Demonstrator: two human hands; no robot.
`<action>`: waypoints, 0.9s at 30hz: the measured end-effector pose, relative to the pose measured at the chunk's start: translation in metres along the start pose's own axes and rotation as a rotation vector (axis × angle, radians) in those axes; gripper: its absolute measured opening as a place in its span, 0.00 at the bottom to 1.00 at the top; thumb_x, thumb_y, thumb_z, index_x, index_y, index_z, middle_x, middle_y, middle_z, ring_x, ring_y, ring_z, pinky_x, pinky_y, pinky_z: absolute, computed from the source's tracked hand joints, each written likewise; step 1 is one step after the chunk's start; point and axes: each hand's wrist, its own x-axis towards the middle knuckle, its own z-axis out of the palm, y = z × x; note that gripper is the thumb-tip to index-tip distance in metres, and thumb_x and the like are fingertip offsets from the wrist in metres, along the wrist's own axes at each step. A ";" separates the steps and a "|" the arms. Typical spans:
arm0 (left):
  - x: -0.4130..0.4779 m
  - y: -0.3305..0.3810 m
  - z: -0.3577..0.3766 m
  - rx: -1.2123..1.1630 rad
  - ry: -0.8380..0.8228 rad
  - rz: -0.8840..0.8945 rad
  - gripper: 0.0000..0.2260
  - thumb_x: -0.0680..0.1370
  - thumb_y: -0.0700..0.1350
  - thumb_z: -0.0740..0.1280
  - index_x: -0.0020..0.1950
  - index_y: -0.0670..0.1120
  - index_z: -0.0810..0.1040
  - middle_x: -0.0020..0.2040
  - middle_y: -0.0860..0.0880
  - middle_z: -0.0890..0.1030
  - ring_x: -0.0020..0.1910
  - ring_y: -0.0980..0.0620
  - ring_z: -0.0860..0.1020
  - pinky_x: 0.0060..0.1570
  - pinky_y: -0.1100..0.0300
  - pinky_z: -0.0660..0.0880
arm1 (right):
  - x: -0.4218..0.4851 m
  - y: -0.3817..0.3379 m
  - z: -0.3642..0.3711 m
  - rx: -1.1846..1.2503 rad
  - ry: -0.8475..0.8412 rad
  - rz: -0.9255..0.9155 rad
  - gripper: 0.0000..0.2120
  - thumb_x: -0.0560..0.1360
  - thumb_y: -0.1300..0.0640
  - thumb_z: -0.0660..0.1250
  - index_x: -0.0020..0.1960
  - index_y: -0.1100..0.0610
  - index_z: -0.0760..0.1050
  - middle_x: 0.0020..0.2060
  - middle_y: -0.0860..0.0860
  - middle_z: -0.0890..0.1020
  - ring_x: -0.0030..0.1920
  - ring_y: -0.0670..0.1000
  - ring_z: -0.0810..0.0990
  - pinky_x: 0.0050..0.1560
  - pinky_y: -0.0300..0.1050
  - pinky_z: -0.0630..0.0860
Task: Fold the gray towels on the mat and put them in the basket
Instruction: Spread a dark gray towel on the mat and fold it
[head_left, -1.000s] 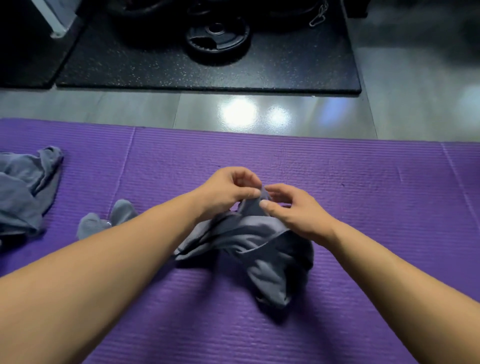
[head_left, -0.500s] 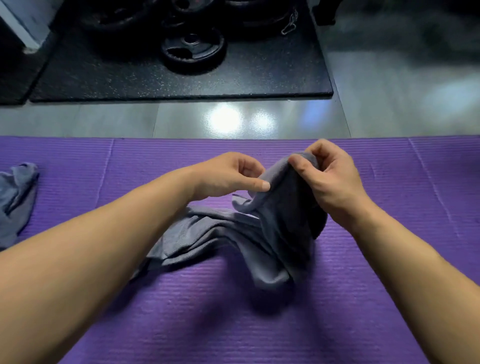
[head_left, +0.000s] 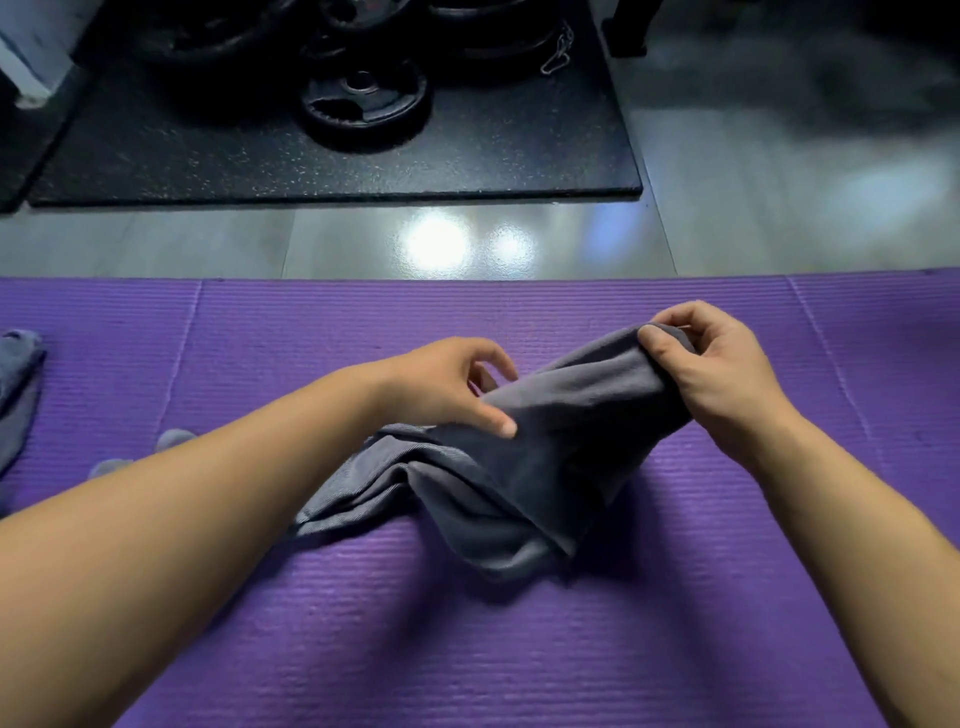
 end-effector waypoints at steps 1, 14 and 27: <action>0.002 -0.003 0.004 0.031 0.008 -0.009 0.16 0.71 0.49 0.80 0.55 0.52 0.80 0.48 0.47 0.86 0.41 0.55 0.81 0.48 0.55 0.79 | -0.001 0.002 -0.002 0.014 0.006 0.018 0.05 0.78 0.56 0.72 0.43 0.51 0.79 0.37 0.45 0.81 0.40 0.44 0.77 0.46 0.42 0.73; 0.008 0.043 0.063 -0.791 0.062 -0.092 0.07 0.83 0.47 0.66 0.49 0.45 0.79 0.40 0.47 0.79 0.37 0.52 0.78 0.41 0.53 0.81 | -0.032 0.004 0.004 -0.058 -0.092 0.323 0.19 0.78 0.42 0.69 0.40 0.57 0.77 0.36 0.53 0.81 0.33 0.49 0.78 0.39 0.46 0.77; 0.045 0.081 0.089 -0.060 0.030 0.408 0.23 0.74 0.40 0.77 0.67 0.49 0.77 0.63 0.52 0.80 0.61 0.60 0.77 0.64 0.66 0.70 | -0.081 0.018 -0.043 0.275 -0.304 0.269 0.07 0.76 0.59 0.69 0.50 0.62 0.82 0.42 0.54 0.86 0.43 0.48 0.83 0.46 0.40 0.78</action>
